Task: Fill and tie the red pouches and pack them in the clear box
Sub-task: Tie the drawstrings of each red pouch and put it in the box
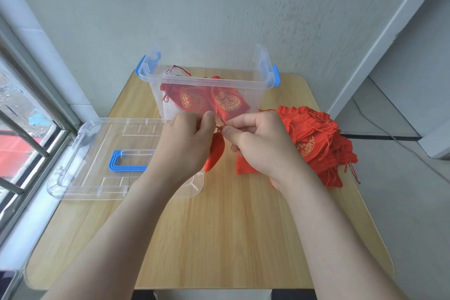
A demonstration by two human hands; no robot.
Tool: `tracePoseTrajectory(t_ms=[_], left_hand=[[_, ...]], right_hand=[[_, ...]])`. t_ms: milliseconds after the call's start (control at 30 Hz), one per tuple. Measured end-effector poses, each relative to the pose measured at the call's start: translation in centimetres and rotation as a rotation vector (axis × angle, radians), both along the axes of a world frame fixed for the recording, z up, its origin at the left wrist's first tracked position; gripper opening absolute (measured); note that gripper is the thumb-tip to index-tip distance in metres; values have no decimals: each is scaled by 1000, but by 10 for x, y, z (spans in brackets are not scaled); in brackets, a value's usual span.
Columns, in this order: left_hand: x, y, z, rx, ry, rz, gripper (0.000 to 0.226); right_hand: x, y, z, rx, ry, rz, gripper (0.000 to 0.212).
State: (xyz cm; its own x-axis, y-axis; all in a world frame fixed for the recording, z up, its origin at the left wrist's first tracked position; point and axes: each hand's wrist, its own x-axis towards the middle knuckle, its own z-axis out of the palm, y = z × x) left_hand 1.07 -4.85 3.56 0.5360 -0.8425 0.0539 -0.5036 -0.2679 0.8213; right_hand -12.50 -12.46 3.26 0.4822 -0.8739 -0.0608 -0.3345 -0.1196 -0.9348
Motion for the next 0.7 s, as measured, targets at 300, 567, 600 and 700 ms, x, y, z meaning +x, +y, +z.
tracePoseTrajectory(t_ms=[300, 567, 600, 700], left_hand=[[-1, 0, 2, -12, 191, -53, 40], [2, -6, -18, -53, -101, -61, 28], [4, -5, -18, -58, -139, -48, 28], [7, -4, -18, -65, -231, -49, 29]], right_hand=[[3, -1, -12, -197, 94, 43, 12], [2, -3, -11, -189, 39, 98, 15], [1, -4, -10, -190, 41, 107, 14], [-3, -6, -8, -171, 58, 138, 10]])
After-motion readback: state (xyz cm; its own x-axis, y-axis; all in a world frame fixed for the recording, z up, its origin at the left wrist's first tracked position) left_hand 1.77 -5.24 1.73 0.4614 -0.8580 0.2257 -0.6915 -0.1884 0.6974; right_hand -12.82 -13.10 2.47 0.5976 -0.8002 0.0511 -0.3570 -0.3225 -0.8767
